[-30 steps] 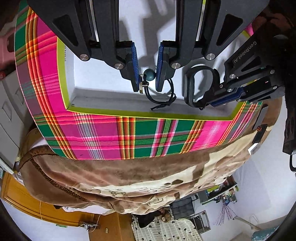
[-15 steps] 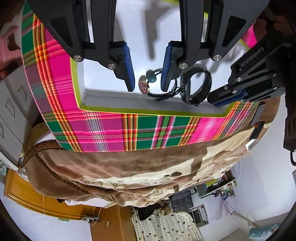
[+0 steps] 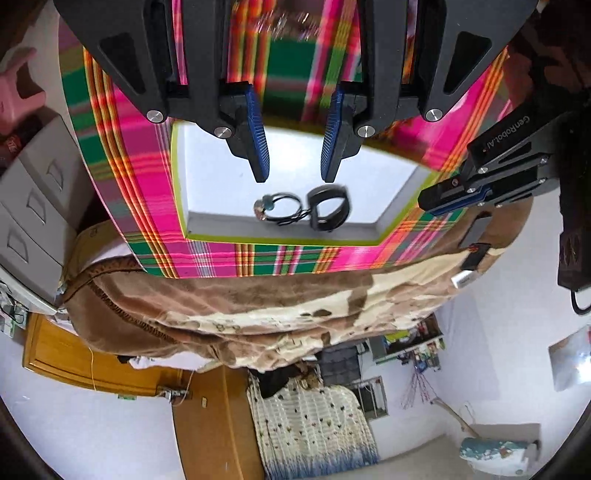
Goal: Organize jewelry
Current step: 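Move both open tools back over the remaining jewelry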
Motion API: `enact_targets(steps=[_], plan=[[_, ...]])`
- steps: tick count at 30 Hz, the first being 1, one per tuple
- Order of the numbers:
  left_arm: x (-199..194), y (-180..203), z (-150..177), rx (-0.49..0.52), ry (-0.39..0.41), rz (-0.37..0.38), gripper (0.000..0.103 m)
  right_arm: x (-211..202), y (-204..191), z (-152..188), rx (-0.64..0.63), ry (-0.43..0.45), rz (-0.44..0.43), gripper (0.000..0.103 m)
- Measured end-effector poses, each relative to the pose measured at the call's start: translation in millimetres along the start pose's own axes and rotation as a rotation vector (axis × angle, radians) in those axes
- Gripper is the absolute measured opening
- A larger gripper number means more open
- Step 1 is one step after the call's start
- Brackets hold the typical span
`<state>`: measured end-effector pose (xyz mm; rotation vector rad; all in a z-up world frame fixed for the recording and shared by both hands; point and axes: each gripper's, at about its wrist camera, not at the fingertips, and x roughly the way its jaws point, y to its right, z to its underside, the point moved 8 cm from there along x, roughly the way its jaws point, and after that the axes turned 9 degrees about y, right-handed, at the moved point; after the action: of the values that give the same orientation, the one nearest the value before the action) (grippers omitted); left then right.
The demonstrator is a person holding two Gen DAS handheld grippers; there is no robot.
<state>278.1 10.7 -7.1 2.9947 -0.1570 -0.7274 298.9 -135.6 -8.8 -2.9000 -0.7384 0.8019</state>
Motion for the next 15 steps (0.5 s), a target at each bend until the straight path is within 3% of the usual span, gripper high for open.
enact_targets(steps=[15], plan=[[-103, 23, 56, 0.029, 0.054, 0.013, 0.011, -95, -16, 60, 0.000, 0.050, 0.017, 0.030]])
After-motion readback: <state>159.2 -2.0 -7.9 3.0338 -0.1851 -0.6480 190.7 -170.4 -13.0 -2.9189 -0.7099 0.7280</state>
